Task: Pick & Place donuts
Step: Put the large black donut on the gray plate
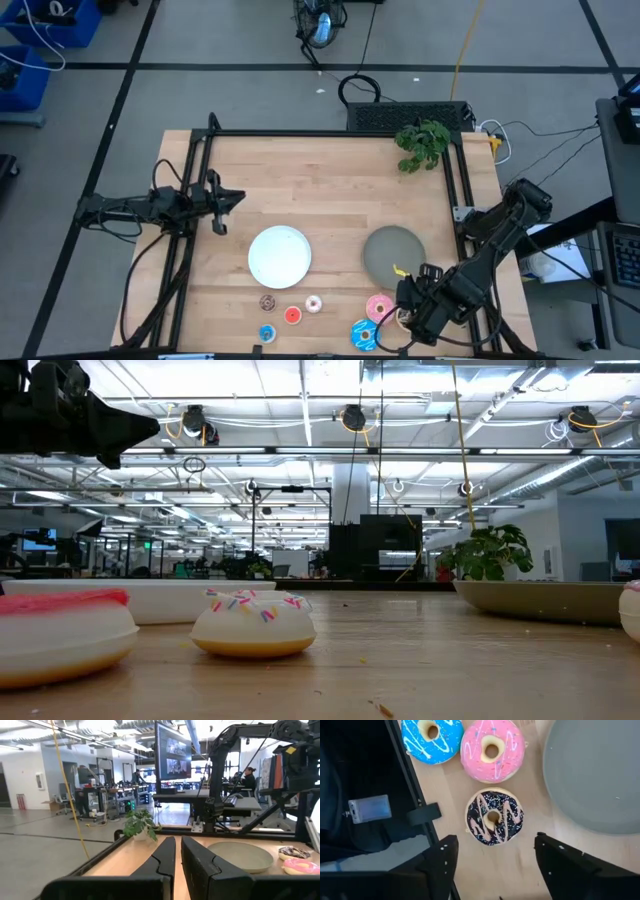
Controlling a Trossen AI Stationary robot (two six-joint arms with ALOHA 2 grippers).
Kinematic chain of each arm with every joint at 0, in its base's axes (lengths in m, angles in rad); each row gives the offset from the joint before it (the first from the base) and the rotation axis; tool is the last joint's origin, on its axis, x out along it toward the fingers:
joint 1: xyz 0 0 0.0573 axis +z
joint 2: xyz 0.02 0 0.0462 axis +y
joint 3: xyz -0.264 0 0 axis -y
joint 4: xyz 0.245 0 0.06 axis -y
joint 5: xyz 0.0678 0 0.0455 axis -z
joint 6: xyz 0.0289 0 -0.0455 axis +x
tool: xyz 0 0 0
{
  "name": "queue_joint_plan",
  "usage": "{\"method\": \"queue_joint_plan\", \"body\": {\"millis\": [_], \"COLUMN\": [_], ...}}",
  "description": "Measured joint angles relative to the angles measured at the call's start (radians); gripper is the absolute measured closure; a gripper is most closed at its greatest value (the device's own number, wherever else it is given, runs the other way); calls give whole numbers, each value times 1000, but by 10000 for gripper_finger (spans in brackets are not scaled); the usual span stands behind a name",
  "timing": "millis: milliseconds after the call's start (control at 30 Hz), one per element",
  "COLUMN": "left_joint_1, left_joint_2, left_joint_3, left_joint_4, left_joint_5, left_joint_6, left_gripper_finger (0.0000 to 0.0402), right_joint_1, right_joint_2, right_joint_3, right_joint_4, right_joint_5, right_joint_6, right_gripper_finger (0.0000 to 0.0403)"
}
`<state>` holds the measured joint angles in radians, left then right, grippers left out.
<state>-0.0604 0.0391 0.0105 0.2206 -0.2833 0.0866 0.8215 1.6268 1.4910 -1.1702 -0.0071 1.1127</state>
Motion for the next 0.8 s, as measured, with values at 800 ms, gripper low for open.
{"method": "queue_joint_plan", "body": {"millis": [800], "left_joint_1": [0], "left_joint_2": [0], "left_joint_3": [0], "left_joint_4": [-14], "left_joint_5": [-38], "left_joint_6": [20], "left_gripper_finger": [364], "right_joint_1": [-2], "right_joint_2": [0], "right_joint_3": [-171], "right_joint_4": [148], "right_joint_5": [2], "right_joint_6": [-8], "right_gripper_finger": [163]}}
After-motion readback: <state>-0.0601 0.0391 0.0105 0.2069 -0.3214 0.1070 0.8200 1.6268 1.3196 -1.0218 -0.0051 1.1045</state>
